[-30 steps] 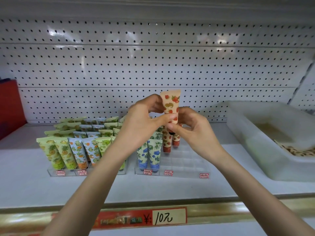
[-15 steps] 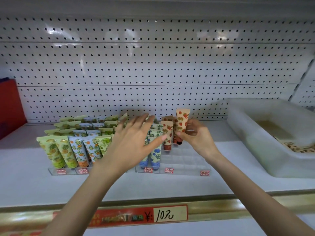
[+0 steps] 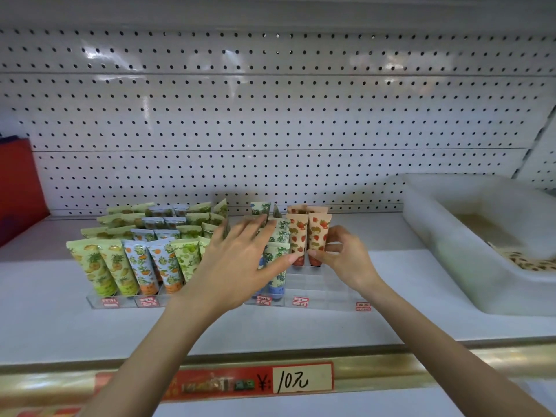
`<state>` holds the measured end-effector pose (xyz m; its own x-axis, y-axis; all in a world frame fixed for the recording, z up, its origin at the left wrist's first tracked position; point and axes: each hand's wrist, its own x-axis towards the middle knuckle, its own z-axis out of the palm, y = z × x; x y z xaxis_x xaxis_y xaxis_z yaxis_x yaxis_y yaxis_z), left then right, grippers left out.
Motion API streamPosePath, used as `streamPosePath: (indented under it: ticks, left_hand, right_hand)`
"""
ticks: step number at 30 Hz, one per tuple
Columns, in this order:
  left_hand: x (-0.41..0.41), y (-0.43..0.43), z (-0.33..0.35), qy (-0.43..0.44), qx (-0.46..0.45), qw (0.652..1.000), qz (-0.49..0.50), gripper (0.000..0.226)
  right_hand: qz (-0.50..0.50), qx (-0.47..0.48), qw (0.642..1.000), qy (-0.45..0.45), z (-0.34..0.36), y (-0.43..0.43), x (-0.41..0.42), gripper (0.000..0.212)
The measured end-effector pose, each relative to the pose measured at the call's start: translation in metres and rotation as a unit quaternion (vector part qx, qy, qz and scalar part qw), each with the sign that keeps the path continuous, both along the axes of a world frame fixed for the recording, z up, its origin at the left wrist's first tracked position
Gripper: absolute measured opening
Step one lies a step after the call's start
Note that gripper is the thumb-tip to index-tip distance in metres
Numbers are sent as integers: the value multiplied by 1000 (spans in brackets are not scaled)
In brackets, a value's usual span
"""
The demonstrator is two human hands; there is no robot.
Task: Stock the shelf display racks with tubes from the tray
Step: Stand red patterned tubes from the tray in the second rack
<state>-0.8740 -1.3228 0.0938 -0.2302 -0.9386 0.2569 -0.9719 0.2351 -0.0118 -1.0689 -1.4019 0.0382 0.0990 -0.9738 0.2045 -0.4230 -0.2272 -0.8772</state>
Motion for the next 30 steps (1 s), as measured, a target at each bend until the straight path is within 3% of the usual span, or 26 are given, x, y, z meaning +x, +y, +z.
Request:
streamPosePath:
  ticks: [19, 25, 30]
  left_hand:
    - [-7, 0, 23, 21, -26, 999, 6, 95]
    - [-17, -7, 43, 25, -52, 998, 6, 92]
    - [-42, -19, 52, 8, -22, 1000, 9, 89]
  right_hand:
    - [20, 20, 999, 28, 16, 2, -16, 33]
    - [-10, -84, 989, 122, 56, 6, -51, 41]
    - [-10, -120, 921, 370, 81, 11, -96, 66]
